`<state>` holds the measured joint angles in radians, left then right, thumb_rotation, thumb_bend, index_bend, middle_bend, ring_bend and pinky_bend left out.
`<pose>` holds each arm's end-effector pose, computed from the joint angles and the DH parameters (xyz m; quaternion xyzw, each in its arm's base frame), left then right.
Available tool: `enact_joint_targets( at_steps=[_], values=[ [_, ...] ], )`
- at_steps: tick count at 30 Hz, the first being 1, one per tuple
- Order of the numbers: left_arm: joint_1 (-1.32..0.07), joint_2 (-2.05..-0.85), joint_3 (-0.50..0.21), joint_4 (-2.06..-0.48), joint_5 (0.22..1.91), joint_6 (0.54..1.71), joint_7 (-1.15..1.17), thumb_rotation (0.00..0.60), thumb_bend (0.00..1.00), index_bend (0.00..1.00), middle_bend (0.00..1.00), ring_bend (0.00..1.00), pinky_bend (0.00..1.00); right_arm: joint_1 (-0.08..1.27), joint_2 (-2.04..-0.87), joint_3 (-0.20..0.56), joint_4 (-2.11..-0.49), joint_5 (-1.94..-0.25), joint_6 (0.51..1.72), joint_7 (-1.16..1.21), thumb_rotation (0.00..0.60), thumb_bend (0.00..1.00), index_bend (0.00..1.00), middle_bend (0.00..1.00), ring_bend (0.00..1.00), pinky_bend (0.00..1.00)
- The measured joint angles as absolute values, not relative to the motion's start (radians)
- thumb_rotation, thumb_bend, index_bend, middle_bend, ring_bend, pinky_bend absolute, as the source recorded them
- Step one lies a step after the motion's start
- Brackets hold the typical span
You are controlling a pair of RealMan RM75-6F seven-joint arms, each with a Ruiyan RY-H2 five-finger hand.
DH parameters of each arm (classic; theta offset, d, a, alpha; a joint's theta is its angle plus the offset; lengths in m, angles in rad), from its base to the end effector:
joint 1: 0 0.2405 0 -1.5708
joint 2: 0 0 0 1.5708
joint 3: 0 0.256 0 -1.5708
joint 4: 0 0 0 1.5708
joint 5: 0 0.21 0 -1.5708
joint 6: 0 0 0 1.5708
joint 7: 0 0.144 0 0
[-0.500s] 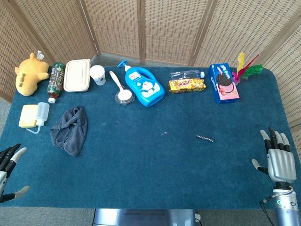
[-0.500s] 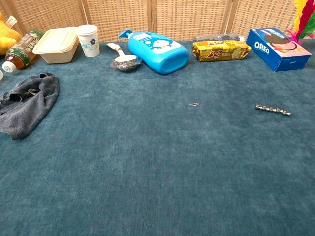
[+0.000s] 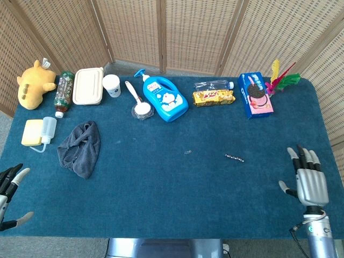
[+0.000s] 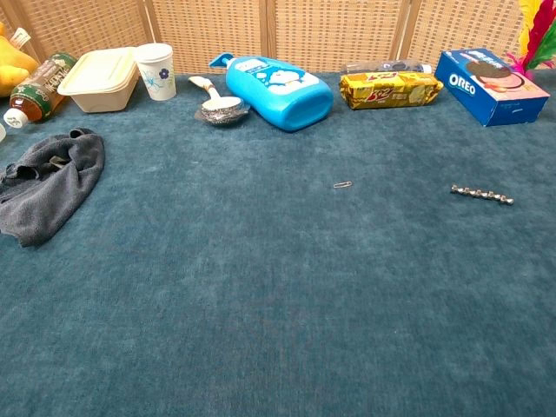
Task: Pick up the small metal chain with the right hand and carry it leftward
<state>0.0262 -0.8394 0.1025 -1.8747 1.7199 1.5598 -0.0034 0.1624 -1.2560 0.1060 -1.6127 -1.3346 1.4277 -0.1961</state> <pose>-0.2709 0.1146 0.2000 -0.6415 -0.4025 -0.3675 0.5398 -0.3021 -0.2140 0.1219 0.5763 -0.3956 0.3628 0.6162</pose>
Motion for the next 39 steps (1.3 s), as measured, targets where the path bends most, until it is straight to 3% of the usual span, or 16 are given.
enact_joint_targets(
  at_steps=[3, 11, 20, 30, 39],
  values=[
    [0.025, -0.838, 0.099, -1.875, 1.708, 1.557, -0.007, 0.600, 0.20, 0.00, 0.00, 0.00, 0.07, 0.189, -1.295, 0.110, -1.592, -1.335, 1.391, -0.209, 0.600, 0.24, 0.29, 0.00, 0.00, 0.00],
    [0.018, -0.836, 0.091, -1.876, 1.683, 1.543, -0.015, 0.600, 0.20, 0.00, 0.00, 0.00, 0.07, 0.277, -1.404, 0.142, -1.543, -1.303, 1.296, -0.286, 0.600, 0.23, 0.30, 0.00, 0.00, 0.00],
    [0.016, -0.832, 0.090, -1.874, 1.679, 1.540, -0.025, 0.600, 0.20, 0.00, 0.00, 0.00, 0.07, 0.337, -1.467, 0.182, -1.495, -1.239, 1.237, -0.352, 0.600, 0.23, 0.44, 0.00, 0.00, 0.00],
    [0.014, -0.833, 0.091, -1.876, 1.679, 1.533, -0.021, 0.600, 0.20, 0.00, 0.00, 0.00, 0.07, 0.361, -1.501, 0.198, -1.443, -1.194, 1.207, -0.358, 0.600, 0.23, 0.41, 0.00, 0.00, 0.00],
    [0.012, -0.834, 0.089, -1.877, 1.676, 1.531, -0.020, 0.600, 0.20, 0.00, 0.00, 0.00, 0.07, 0.383, -1.526, 0.203, -1.412, -1.150, 1.178, -0.374, 0.600, 0.24, 0.47, 0.00, 0.00, 0.00]
  ],
)
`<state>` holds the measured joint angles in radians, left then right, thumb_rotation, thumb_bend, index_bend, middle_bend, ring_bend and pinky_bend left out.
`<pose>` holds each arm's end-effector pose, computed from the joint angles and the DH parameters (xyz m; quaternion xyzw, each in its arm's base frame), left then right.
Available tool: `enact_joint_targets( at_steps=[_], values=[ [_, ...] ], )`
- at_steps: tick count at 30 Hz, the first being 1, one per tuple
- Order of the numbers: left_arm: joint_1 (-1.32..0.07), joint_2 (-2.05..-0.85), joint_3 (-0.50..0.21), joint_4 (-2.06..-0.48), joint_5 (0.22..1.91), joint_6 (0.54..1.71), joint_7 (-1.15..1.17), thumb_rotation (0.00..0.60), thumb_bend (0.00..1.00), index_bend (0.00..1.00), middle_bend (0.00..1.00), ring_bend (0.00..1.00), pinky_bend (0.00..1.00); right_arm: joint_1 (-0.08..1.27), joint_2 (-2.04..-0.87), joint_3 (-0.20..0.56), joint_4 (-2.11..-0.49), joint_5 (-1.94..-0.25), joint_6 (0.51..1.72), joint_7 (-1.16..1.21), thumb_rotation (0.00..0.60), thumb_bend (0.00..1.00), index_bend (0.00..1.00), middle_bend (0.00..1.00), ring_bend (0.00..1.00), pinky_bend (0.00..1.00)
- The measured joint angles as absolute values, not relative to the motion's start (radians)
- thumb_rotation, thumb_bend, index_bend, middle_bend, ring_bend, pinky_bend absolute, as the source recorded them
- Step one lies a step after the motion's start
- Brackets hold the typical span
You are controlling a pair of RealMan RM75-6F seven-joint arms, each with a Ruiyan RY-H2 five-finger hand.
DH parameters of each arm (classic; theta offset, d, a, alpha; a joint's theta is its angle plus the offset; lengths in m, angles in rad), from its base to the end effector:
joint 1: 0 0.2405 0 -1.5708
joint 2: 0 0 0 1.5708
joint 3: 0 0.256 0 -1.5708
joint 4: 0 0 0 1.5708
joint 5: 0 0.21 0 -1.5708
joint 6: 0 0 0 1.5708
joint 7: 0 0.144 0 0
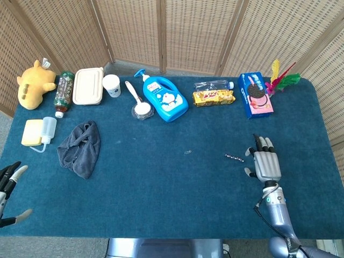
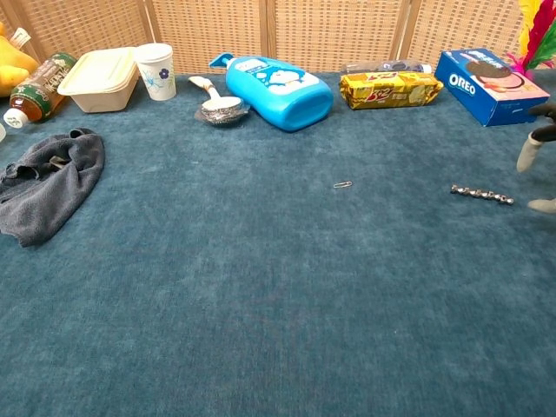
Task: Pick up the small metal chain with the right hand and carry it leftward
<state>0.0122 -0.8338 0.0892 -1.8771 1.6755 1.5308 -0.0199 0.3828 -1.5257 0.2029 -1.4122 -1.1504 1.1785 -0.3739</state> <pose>-0.2755 0.1213 0.2014 -0.6335 -0.4140 -0.3612 0.5448 -0.2716 -0.2926 0.0331 0.6241 -0.4140 0.3239 0.5781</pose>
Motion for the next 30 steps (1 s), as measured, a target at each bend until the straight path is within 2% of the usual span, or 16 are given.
enact_joint_targets(
  at_steps=[3, 12, 30],
  values=[
    [0.012, -0.832, 0.089, -1.876, 1.676, 1.532, -0.023, 0.600, 0.20, 0.00, 0.00, 0.00, 0.07, 0.387, -1.531, 0.203, -1.410, -1.149, 1.181, -0.376, 0.600, 0.24, 0.49, 0.00, 0.00, 0.00],
    [0.013, -0.830, 0.089, -1.874, 1.677, 1.535, -0.031, 0.600, 0.20, 0.00, 0.00, 0.00, 0.07, 0.400, -1.541, 0.203, -1.411, -1.118, 1.172, -0.400, 0.600, 0.28, 0.46, 0.00, 0.00, 0.00],
    [0.017, -0.831, 0.089, -1.876, 1.680, 1.542, -0.024, 0.600, 0.20, 0.00, 0.00, 0.00, 0.07, 0.413, -1.546, 0.214, -1.396, -1.054, 1.140, -0.387, 0.600, 0.30, 0.46, 0.00, 0.00, 0.00]
  ],
)
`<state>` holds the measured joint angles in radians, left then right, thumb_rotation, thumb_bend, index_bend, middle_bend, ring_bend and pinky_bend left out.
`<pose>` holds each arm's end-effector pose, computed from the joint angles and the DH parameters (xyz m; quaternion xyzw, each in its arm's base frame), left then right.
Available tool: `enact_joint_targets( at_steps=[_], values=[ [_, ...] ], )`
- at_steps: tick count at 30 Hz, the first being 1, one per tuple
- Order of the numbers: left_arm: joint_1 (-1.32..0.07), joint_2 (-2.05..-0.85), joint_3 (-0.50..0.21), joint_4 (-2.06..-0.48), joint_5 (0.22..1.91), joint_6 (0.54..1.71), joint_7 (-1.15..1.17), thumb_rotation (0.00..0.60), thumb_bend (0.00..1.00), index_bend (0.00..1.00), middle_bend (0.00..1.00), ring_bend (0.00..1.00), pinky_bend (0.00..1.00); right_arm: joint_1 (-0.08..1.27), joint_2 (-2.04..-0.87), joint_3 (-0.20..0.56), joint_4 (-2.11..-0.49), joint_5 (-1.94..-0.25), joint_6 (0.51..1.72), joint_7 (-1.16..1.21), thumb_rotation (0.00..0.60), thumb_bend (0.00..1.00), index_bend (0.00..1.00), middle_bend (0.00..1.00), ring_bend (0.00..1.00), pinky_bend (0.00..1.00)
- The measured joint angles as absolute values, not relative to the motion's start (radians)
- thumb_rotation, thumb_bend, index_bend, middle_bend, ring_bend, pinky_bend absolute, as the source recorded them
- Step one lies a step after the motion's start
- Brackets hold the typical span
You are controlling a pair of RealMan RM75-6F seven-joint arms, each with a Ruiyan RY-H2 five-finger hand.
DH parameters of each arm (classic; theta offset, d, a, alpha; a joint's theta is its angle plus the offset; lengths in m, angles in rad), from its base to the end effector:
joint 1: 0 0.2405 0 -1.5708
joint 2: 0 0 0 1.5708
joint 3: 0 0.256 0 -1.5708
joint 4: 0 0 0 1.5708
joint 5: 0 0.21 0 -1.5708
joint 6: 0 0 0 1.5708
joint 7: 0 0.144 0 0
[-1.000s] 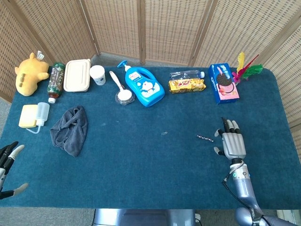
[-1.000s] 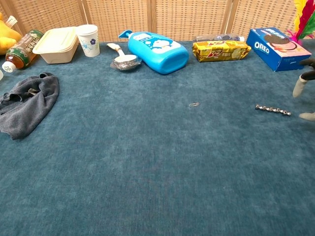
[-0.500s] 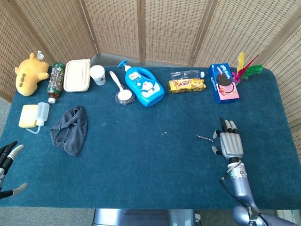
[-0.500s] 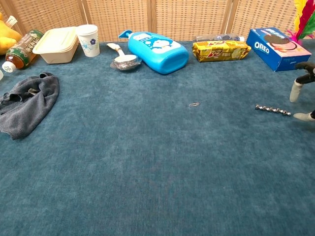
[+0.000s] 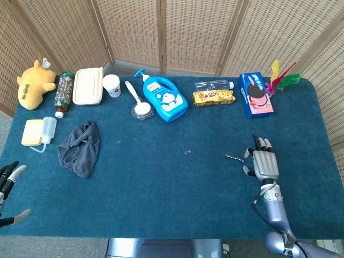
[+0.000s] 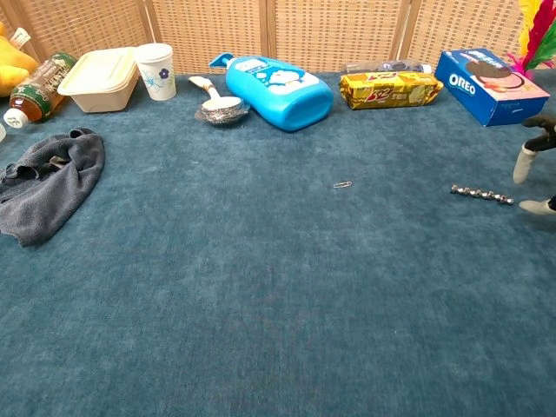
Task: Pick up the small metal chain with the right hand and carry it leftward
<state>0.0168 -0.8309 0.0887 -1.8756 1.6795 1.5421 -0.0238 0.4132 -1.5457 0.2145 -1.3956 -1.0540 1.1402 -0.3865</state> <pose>-0.2752 0.1202 0.2036 -0.6318 -0.4114 -0.3642 0.5468 -0.2745 -0.3009 0.0251 0.6116 -0.4449 0.3081 0.5771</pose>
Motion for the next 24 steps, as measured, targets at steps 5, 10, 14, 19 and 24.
enact_joint_targets(
  at_steps=[5, 10, 14, 19, 24],
  values=[
    [0.014, -0.832, 0.090, -1.877, 1.679, 1.535, -0.022, 0.600, 0.20, 0.00, 0.00, 0.00, 0.07, 0.416, -1.551, 0.221, -1.408, -1.022, 1.142, -0.409, 0.600, 0.30, 0.46, 0.00, 0.00, 0.00],
    [0.016, -0.830, 0.089, -1.877, 1.680, 1.540, -0.028, 0.600, 0.20, 0.00, 0.00, 0.00, 0.07, 0.425, -1.554, 0.228, -1.430, -0.979, 1.144, -0.459, 0.600, 0.32, 0.46, 0.00, 0.00, 0.00],
    [0.017, -0.828, 0.090, -1.876, 1.680, 1.542, -0.034, 0.600, 0.20, 0.00, 0.00, 0.00, 0.07, 0.435, -1.557, 0.234, -1.450, -0.942, 1.144, -0.497, 0.600, 0.33, 0.45, 0.00, 0.00, 0.00],
    [0.017, -0.824, 0.090, -1.874, 1.681, 1.544, -0.044, 0.600, 0.20, 0.00, 0.00, 0.00, 0.07, 0.447, -1.564, 0.237, -1.471, -0.910, 1.145, -0.526, 0.600, 0.33, 0.47, 0.00, 0.00, 0.00],
    [0.017, -0.820, 0.091, -1.872, 1.685, 1.547, -0.056, 0.600, 0.20, 0.00, 0.00, 0.00, 0.07, 0.457, -1.572, 0.241, -1.482, -0.878, 1.152, -0.552, 0.600, 0.33, 0.46, 0.00, 0.00, 0.00]
  ],
)
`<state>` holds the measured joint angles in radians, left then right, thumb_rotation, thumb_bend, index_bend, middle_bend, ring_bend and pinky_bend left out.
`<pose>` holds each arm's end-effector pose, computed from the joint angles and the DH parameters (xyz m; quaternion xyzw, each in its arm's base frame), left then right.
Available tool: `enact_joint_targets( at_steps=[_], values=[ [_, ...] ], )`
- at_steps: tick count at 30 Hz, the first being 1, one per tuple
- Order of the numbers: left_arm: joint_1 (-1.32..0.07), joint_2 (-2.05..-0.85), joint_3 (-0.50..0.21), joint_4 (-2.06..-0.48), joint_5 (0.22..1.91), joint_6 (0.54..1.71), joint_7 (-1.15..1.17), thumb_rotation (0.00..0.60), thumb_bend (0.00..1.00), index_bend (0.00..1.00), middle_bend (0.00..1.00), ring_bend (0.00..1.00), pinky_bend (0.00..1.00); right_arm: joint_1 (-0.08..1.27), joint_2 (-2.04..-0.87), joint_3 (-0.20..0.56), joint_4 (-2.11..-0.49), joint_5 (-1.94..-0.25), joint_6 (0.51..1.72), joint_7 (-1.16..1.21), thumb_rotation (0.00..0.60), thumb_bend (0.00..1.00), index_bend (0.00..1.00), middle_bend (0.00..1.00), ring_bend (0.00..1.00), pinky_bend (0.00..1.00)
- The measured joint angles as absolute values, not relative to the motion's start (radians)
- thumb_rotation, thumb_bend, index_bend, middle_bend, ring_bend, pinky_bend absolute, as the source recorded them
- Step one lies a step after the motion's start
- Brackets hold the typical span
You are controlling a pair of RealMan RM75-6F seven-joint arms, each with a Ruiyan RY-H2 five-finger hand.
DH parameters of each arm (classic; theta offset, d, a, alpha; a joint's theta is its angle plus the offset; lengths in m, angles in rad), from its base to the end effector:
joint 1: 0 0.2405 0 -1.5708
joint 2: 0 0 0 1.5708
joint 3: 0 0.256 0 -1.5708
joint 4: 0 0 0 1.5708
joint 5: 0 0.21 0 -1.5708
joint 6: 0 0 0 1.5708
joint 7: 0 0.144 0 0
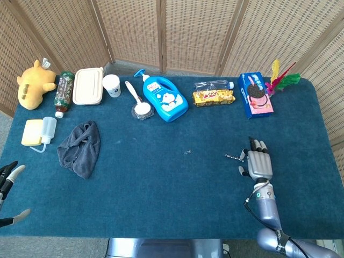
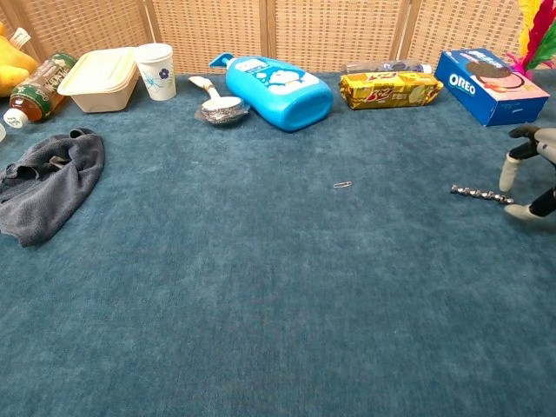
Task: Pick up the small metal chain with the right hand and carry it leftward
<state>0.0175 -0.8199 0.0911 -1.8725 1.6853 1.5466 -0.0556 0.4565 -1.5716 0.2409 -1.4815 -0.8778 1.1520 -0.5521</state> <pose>-0.2755 0.1195 0.2068 -0.6288 -0.4164 -0.3699 0.5426 -0.2556 -0.3041 0.0119 0.6038 -0.4725 0.2750 0.5802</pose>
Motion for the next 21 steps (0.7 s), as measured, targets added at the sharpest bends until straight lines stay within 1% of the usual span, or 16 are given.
enact_joint_targets(
  at_steps=[7, 21],
  values=[
    [0.016, -0.816, 0.092, -1.868, 1.689, 1.546, -0.067, 0.600, 0.20, 0.00, 0.00, 0.00, 0.07, 0.476, -1.593, 0.252, -1.486, -0.805, 1.173, -0.604, 0.600, 0.36, 0.45, 0.00, 0.00, 0.00],
    [0.016, -0.815, 0.093, -1.868, 1.690, 1.547, -0.071, 0.600, 0.20, 0.00, 0.00, 0.00, 0.07, 0.498, -1.596, 0.255, -1.475, -0.766, 1.170, -0.614, 0.600, 0.36, 0.45, 0.00, 0.00, 0.00]
  ],
)
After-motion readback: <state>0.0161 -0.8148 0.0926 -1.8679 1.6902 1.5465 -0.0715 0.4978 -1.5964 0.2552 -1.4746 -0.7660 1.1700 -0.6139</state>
